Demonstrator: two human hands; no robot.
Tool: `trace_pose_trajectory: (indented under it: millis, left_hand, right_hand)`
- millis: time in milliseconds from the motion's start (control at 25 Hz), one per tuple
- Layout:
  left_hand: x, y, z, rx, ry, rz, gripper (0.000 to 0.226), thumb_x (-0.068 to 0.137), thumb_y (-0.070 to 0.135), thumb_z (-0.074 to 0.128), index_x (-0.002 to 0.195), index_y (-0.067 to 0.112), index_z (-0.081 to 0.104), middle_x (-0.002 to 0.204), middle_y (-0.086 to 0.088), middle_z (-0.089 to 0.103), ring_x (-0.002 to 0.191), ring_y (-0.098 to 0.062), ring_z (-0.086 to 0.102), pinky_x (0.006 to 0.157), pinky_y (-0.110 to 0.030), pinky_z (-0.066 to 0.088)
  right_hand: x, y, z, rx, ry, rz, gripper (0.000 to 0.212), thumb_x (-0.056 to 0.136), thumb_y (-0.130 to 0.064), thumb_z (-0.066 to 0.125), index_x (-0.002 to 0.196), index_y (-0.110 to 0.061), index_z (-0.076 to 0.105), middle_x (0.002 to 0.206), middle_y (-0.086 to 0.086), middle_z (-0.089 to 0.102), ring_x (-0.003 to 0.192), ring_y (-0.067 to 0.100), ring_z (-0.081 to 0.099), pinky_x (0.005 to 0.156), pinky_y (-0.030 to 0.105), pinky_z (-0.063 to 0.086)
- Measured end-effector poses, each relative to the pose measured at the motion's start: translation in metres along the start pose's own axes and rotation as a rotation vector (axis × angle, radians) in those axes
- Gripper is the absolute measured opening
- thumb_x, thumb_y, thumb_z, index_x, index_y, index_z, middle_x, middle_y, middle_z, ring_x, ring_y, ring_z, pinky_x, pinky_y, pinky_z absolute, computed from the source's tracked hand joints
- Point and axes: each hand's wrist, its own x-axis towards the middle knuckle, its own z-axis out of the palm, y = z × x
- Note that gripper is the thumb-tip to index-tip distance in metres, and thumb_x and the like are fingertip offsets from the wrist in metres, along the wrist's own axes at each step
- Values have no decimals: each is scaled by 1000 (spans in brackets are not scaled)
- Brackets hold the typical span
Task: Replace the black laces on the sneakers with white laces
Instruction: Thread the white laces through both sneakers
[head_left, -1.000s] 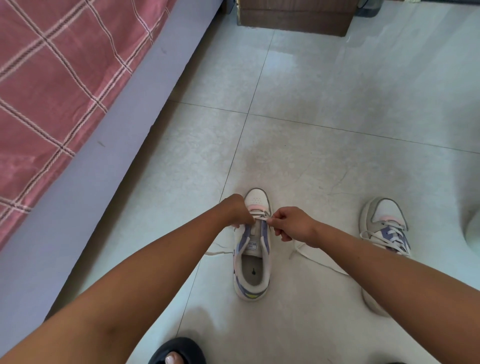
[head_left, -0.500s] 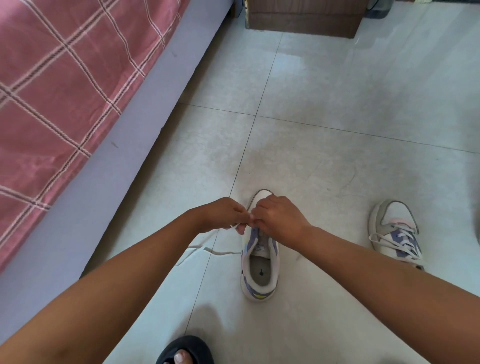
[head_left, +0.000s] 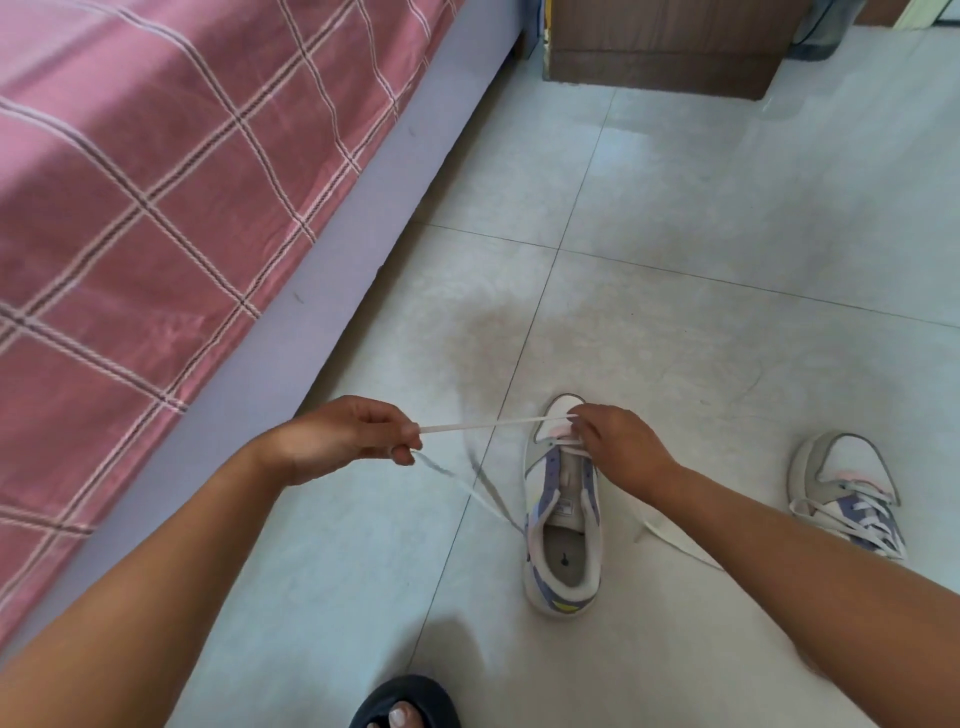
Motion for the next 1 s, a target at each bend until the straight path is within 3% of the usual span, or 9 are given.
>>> trace_pose_trajectory:
  millis: [120, 240, 320, 440, 520, 600, 720, 840, 1000]
  left_hand:
    - [-11, 5, -5, -60, 54, 31, 51, 47, 62, 83, 75, 20, 76, 71, -1, 70, 75, -11, 67, 72, -14, 49]
    - [0, 22, 14, -8, -21, 34, 32, 65, 52, 76, 76, 22, 75, 72, 0, 70, 74, -9, 65, 76, -17, 49]
    - [10, 33, 27, 46, -54, 48, 20, 80, 38, 68, 77, 20, 75, 71, 0, 69, 70, -11, 62, 76, -21, 49]
    - [14, 34, 30, 64, -47, 57, 20, 87, 29, 64, 76, 15, 74, 67, -2, 67, 65, -13, 59, 64, -18, 47]
    - [13, 30, 26, 53, -28, 34, 19, 86, 29, 65, 76, 18, 75, 68, -3, 68, 66, -12, 63, 65, -17, 48]
    - [10, 24, 20, 32, -12, 24, 17, 86, 29, 66, 75, 19, 76, 68, -1, 69, 69, -11, 65, 70, -17, 50]
    - [2, 14, 9, 6, 1, 10, 19, 77, 40, 72, 77, 21, 76, 71, 0, 70, 72, -10, 65, 75, -19, 49]
    - [-7, 6, -1, -19, 37, 11, 48, 52, 62, 80, 77, 21, 76, 73, -1, 70, 73, -10, 65, 73, -17, 51]
    - [-15, 0, -6, -76, 55, 13, 52, 47, 63, 82, 76, 20, 75, 74, -2, 71, 75, -10, 66, 71, -16, 51]
  right_hand:
    - [-1, -8, -3, 20, 26, 30, 28, 99, -15, 41, 110, -3, 63, 107, 12, 66, 101, 30, 58, 82, 35, 42]
    - [-4, -51, 1, -207, 84, -328, 42, 91, -18, 60, 129, -4, 54, 120, 12, 63, 111, 31, 57, 94, 36, 41]
    - [-7, -80, 10, -250, 207, -588, 56, 71, -20, 81, 119, 2, 61, 102, 12, 70, 90, 30, 66, 85, 38, 50]
    - [-9, -100, 15, -188, 367, -758, 35, 62, -8, 85, 93, 2, 71, 68, 8, 68, 57, 26, 63, 63, 33, 55]
    - [-6, -96, 10, -153, 412, -725, 25, 60, 6, 82, 83, 2, 72, 53, 10, 61, 44, 28, 56, 48, 32, 52]
    - [-2, -87, 4, -168, 374, -622, 23, 68, 6, 77, 91, 3, 72, 56, 15, 61, 47, 31, 58, 46, 34, 51]
    - [8, -72, -11, -58, 164, -253, 29, 96, -14, 51, 124, -12, 62, 92, 20, 65, 84, 35, 61, 72, 37, 48]
    - [17, -62, -20, 219, 113, -95, 30, 98, -15, 47, 124, -14, 61, 103, 15, 67, 94, 31, 61, 83, 37, 47]
    - [28, -59, -23, 425, 96, 42, 26, 97, -13, 49, 116, -11, 66, 101, 18, 69, 95, 39, 62, 86, 46, 48]
